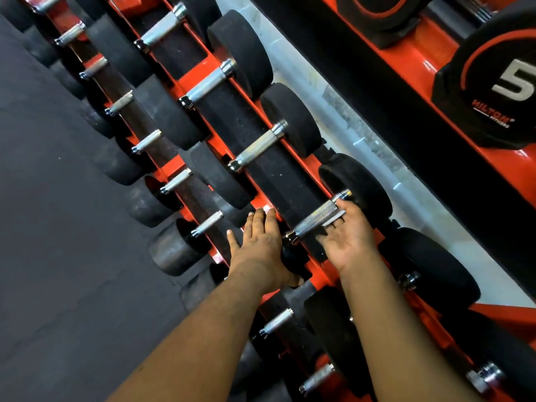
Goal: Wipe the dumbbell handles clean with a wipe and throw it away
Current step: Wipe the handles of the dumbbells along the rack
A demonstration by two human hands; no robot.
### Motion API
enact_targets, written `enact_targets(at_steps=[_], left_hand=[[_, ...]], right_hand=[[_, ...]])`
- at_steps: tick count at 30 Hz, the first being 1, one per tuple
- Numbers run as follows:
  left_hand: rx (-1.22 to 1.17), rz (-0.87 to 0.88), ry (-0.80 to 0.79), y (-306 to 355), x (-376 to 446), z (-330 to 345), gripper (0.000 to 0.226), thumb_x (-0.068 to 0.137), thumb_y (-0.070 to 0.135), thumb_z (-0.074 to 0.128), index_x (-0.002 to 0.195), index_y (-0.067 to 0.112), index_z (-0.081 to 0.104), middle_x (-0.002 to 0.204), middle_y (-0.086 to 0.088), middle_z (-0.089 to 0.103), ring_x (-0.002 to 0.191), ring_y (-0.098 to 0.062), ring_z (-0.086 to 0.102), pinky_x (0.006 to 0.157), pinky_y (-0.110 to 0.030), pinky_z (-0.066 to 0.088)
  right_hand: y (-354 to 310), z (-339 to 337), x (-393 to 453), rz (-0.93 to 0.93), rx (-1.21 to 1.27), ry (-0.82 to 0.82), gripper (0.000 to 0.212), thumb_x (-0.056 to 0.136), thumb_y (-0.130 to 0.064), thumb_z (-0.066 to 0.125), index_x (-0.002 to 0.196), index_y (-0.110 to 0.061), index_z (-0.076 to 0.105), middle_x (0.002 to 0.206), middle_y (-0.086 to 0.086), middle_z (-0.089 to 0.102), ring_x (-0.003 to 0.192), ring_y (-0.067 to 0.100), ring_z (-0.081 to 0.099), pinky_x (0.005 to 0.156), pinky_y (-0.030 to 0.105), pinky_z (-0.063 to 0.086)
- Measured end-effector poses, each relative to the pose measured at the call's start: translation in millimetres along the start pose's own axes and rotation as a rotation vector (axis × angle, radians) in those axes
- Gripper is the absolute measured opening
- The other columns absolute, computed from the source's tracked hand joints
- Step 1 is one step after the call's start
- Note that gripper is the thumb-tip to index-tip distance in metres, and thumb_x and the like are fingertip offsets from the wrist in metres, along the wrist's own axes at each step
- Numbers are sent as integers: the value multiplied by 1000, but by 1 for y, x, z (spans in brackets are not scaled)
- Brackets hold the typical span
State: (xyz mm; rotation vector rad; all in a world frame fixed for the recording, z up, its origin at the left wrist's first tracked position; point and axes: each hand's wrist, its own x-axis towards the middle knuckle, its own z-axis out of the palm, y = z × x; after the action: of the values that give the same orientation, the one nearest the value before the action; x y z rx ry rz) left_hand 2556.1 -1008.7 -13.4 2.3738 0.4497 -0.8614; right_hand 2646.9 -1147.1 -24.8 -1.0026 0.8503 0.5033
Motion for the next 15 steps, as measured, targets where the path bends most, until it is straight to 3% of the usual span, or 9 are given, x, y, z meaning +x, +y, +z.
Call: enact_targets(at_steps=[3,6,9,15], left_hand=[[2,1,-2,0,0,0,154,60,53,93,159,19,-21,168,1,-24,154,-19,-24,122,-62,-8],[14,-1,-2,0,-1,0,154,60,55,92,158,19,-21,168,0,-24,154,-19,-24,123,-62,-7],[14,4,0,0,0,0,154,59,55,92,159,19,-20,168,0,-24,154,-19,-23,123,-62,-6],[10,7,6,-1,-1,0,155,58,54,93,159,19,-20,168,0,-24,154,-19,-23,123,-62,-7]], right_hand=[[-2,-2,3,-9,58,4,28,97,-24,56,121,-11,62,117,11,67,111,26,63,101,49,44],[4,11,11,-42,14,36,11,96,-20,57,99,-11,63,93,9,65,86,21,64,82,36,51],[4,10,16,-28,-11,-19,13,97,-17,55,86,-13,61,87,7,62,80,18,61,85,33,49],[19,-4,8,13,-39,3,26,97,-22,60,121,-11,63,112,11,70,103,23,66,100,41,48]])
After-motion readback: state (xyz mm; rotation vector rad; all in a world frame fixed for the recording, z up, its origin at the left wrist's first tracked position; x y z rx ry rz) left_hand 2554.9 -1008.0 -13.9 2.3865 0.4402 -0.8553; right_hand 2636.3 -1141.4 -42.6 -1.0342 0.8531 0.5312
